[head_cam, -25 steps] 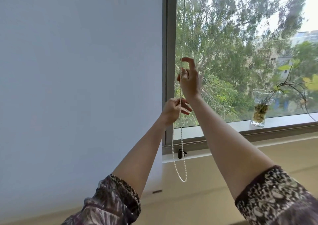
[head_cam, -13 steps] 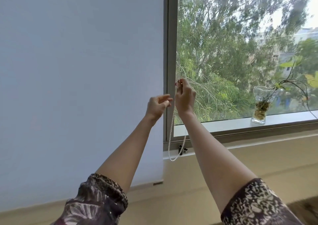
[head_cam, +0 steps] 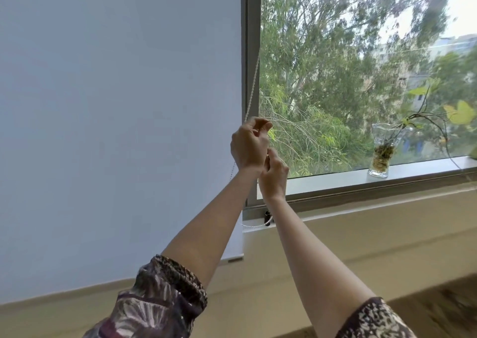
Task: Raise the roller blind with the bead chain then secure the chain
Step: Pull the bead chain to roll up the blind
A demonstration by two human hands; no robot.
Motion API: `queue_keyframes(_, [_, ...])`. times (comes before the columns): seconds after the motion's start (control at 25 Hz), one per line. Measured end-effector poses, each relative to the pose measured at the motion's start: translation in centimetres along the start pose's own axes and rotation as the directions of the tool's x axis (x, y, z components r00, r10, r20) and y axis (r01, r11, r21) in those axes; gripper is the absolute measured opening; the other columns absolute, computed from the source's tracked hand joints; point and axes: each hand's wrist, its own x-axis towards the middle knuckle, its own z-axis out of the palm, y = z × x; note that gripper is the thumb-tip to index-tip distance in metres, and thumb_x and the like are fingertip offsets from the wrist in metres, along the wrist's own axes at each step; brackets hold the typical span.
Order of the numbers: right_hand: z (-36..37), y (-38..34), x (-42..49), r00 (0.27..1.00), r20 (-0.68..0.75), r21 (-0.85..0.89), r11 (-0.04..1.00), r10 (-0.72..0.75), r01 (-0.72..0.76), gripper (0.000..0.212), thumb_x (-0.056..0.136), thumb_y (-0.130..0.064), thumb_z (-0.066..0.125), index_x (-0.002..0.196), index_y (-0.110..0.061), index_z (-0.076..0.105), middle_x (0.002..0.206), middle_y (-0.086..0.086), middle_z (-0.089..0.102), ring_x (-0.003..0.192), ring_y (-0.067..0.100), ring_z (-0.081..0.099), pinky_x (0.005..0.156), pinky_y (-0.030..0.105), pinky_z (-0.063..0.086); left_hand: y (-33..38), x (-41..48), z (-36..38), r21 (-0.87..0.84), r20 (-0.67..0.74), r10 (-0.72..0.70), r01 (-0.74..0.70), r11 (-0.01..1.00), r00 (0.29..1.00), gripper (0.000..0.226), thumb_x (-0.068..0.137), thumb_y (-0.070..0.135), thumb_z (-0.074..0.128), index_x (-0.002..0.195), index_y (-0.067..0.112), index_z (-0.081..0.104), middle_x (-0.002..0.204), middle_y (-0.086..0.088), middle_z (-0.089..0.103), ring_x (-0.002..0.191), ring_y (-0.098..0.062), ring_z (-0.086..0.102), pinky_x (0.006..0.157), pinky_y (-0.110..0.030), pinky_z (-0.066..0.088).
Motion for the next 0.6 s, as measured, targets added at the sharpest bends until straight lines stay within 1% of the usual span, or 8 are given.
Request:
queue_keyframes(0.04, [-0.1,0.1,-0.3,1.000,-0.007,0.011,1.000,0.008,-0.008,0.018,0.089,-0.006,0.045,0.086,-0.011,0.061,0.061,0.001,0.056,0.052,0.012,0.043,0.055,0.026,0.027,0.1,-0.1,0.2,-0.015,-0.019,-0.032,0.032,0.999,0.999,0.007,0.084,0.032,0.069,0.086,0.026,0.071,0.082,0.009,0.075,0.071,-0.007,0.067,0.061,-0.022,0.049])
queue_keyframes(0.12, [-0.5,0.5,-0.9,1.000,-0.013,0.007,1.000,0.021,-0.021,0.016,0.089,-0.005,0.047,0.082,-0.010,0.060,0.062,-0.002,0.053,0.053,0.013,0.042,0.053,0.022,0.023,0.3,-0.2,0.3,-0.026,-0.035,-0.076,0.075,0.997,0.997,0.012,0.083,0.032,0.072,0.087,0.022,0.066,0.084,0.007,0.074,0.069,-0.007,0.063,0.061,-0.019,0.044])
queue_keyframes(0.2, [-0.7,1.1,-1.5,0.999,0.012,-0.024,0.999,0.032,-0.032,0.016,0.091,-0.005,0.047,0.082,-0.010,0.059,0.063,-0.001,0.054,0.055,0.017,0.043,0.053,0.021,0.023,0.3,-0.1,0.2,-0.030,-0.016,-0.087,0.086,0.996,0.996,0.017,0.083,0.027,0.072,0.095,0.018,0.065,0.090,0.005,0.074,0.073,-0.006,0.063,0.062,-0.012,0.041])
queue_keyframes(0.24, [-0.8,1.4,-1.9,0.999,0.030,-0.041,0.998,0.041,-0.040,0.016,0.091,-0.005,0.047,0.082,-0.010,0.059,0.062,-0.001,0.054,0.055,0.018,0.043,0.053,0.021,0.022,0.3,-0.1,0.2,-0.042,0.004,-0.084,0.084,0.996,0.996,0.017,0.084,0.023,0.071,0.100,0.017,0.067,0.092,0.004,0.075,0.076,-0.006,0.065,0.064,-0.011,0.044])
queue_keyframes(0.36, [-0.5,2.4,-3.4,0.994,0.082,-0.065,0.996,0.067,-0.062,0.015,0.091,-0.005,0.048,0.085,-0.010,0.061,0.066,0.005,0.062,0.057,0.020,0.047,0.054,0.020,0.024,0.8,0.2,0.3,-0.115,0.038,-0.105,0.108,0.987,0.994,0.016,0.088,0.017,0.066,0.103,0.016,0.072,0.092,0.001,0.077,0.078,-0.007,0.070,0.072,-0.022,0.054])
queue_keyframes(0.44, [-0.2,3.0,-4.5,0.988,0.129,-0.062,0.995,0.087,-0.080,0.014,0.091,-0.006,0.050,0.089,-0.010,0.063,0.072,0.008,0.068,0.060,0.022,0.053,0.055,0.020,0.026,1.0,0.9,0.4,-0.201,0.051,-0.175,0.181,0.963,0.983,0.013,0.089,0.014,0.064,0.098,0.013,0.074,0.088,-0.002,0.078,0.072,-0.012,0.072,0.070,-0.027,0.058])
queue_keyframes(0.52, [0.0,3.3,-5.2,0.976,0.183,-0.036,0.993,0.116,-0.111,0.014,0.092,-0.007,0.050,0.087,-0.011,0.063,0.070,0.007,0.066,0.061,0.022,0.053,0.055,0.024,0.031,0.6,1.5,0.4,-0.256,0.097,-0.254,0.270,0.928,0.962,0.013,0.091,0.010,0.062,0.094,0.008,0.075,0.083,-0.005,0.077,0.067,-0.017,0.073,0.065,-0.030,0.060])
queue_keyframes(0.6, [-0.1,3.5,-5.2,0.961,0.233,-0.023,0.988,0.152,-0.151,0.015,0.092,-0.008,0.050,0.086,-0.011,0.062,0.070,0.006,0.064,0.062,0.022,0.053,0.060,0.030,0.037,0.0,1.5,0.2,-0.254,0.138,-0.263,0.291,0.923,0.955,0.015,0.091,0.008,0.060,0.090,0.006,0.075,0.078,-0.005,0.076,0.062,-0.017,0.072,0.055,-0.026,0.058])
